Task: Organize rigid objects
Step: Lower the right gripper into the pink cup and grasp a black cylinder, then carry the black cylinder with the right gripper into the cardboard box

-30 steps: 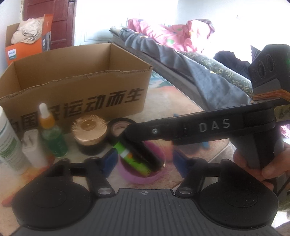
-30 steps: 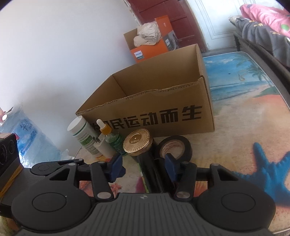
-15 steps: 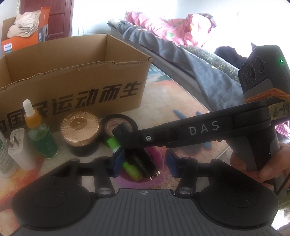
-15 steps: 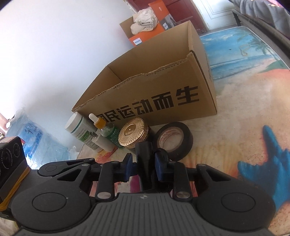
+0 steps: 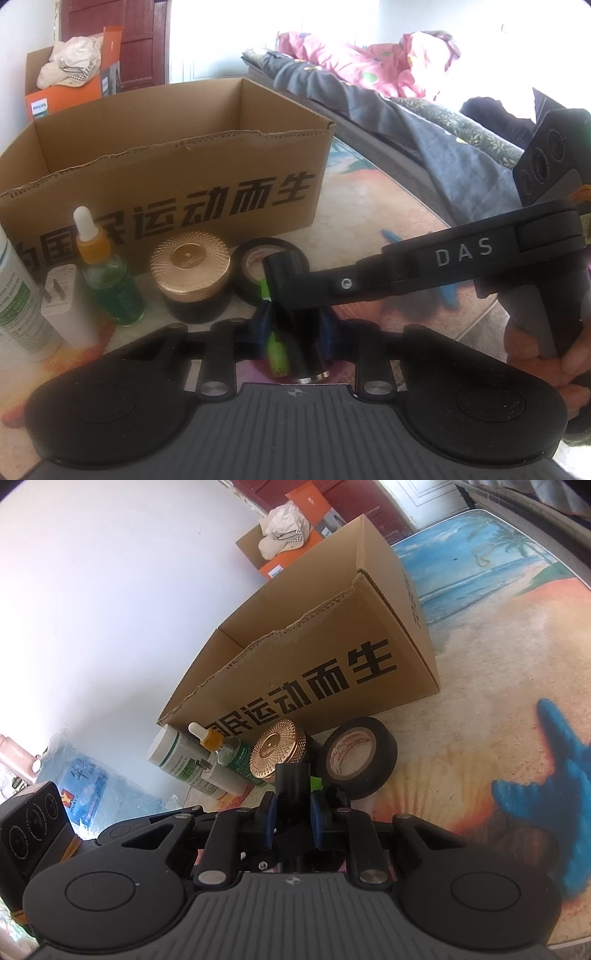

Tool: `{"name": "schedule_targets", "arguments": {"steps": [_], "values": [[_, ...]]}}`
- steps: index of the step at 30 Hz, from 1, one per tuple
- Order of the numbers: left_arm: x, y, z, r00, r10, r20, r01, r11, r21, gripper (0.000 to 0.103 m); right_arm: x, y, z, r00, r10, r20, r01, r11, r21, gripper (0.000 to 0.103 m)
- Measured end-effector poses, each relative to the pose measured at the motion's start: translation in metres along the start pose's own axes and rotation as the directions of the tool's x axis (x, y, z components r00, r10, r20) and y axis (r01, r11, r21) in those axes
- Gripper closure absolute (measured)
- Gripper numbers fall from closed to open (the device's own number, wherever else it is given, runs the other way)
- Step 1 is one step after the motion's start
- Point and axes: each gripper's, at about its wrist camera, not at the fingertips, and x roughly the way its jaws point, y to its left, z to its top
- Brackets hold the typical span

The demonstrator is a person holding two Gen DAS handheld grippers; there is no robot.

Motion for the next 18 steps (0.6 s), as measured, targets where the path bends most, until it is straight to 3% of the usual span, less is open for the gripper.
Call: {"name": "schedule_targets", "arguments": {"steps": [11,18], "values": [[-0.03,-0.001,0.008,0.993,0.013,0.114,-0.014,1.0,0.006,0.08,-0.016,0.039,0.006,0.997,-0.006,0.073,0.013,0.994,-0.106,0.082],[-0.067,0.012,0.043,0.969,0.059,0.239,-0.057,0.998,-0.016,0.08,-0.023,0.095,0.041,0.991,0.032,0.133,0.003,0.967,-0.255,0.082]]}}
